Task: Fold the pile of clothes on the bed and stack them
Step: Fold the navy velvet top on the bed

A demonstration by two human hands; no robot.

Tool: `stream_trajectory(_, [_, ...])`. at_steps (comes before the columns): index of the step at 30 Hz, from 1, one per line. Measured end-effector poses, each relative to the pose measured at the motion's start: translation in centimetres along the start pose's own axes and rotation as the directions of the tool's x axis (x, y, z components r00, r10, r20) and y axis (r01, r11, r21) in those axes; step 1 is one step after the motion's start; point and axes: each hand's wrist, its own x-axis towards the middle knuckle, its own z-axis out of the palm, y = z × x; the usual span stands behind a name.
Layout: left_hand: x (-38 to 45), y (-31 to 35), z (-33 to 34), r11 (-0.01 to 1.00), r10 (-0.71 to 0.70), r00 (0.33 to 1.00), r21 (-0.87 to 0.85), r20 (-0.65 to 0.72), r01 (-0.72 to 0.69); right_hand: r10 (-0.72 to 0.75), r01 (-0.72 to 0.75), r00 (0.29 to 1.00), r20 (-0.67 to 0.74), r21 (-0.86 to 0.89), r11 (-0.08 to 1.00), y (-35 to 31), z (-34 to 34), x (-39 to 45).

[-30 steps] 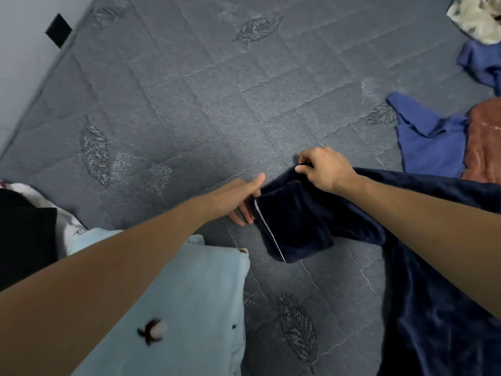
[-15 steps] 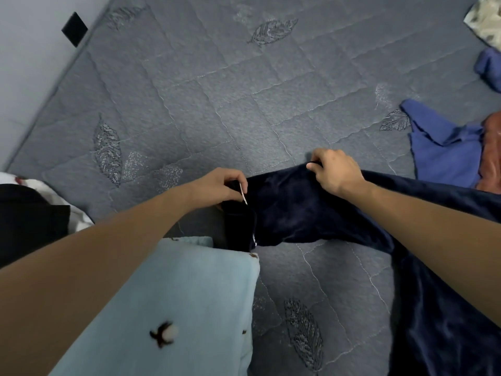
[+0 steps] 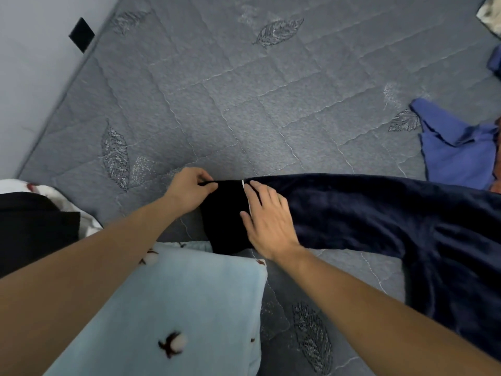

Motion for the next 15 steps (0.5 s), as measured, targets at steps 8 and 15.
stream_trajectory(8, [-2.4, 1.8, -1.5, 0.929, -0.159, 0.923, -0.265, 0.349, 0.260, 0.008, 0.000, 0.992, 0.126, -0.064, 0.998, 0.0, 0.8, -0.2])
stream_trajectory(15, [-4.5, 7.9, 1.0, 0.765, 0.045, 0.938, -0.616, 0.343, 0.189, 0.258, -0.406, 0.878, 0.403, 0.913, -0.046, -1.2, -4.9, 1.1])
